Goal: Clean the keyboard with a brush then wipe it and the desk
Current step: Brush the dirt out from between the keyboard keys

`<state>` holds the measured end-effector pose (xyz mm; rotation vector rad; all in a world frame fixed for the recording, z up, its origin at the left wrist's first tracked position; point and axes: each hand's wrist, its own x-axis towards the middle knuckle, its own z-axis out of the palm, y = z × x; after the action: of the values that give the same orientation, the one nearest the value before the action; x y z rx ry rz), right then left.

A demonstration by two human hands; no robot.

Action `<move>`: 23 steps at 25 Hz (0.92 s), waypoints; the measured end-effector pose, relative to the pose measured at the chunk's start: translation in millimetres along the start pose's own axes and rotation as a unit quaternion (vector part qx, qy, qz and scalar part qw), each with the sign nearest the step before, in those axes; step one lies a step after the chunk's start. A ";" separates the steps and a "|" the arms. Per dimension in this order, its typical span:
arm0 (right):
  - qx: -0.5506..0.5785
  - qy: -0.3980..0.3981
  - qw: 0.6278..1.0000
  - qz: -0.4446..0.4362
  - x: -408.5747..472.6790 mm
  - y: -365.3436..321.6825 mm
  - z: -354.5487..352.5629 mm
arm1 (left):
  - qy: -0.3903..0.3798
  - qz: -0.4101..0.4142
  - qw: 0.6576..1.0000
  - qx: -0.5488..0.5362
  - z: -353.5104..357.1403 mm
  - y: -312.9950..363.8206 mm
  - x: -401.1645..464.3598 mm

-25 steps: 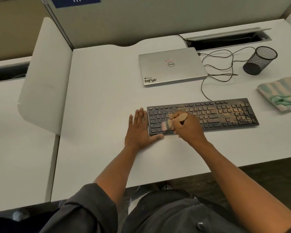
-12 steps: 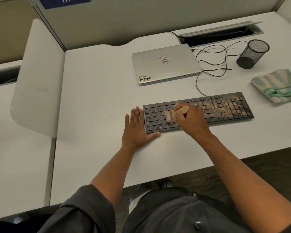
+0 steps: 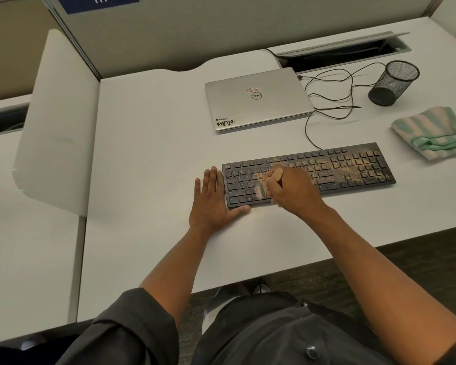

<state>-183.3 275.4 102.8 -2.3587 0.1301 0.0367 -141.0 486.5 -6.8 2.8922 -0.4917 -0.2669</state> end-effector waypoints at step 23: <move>-0.012 -0.007 1.000 -0.010 5.2 -3.8 0.2 | 0.002 0.001 1.000 -0.005 1.4 -0.6 0.3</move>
<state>-177.6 277.7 105.0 -2.3820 0.0999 0.0465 -140.8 486.6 -8.3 2.8825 -0.4897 -0.2612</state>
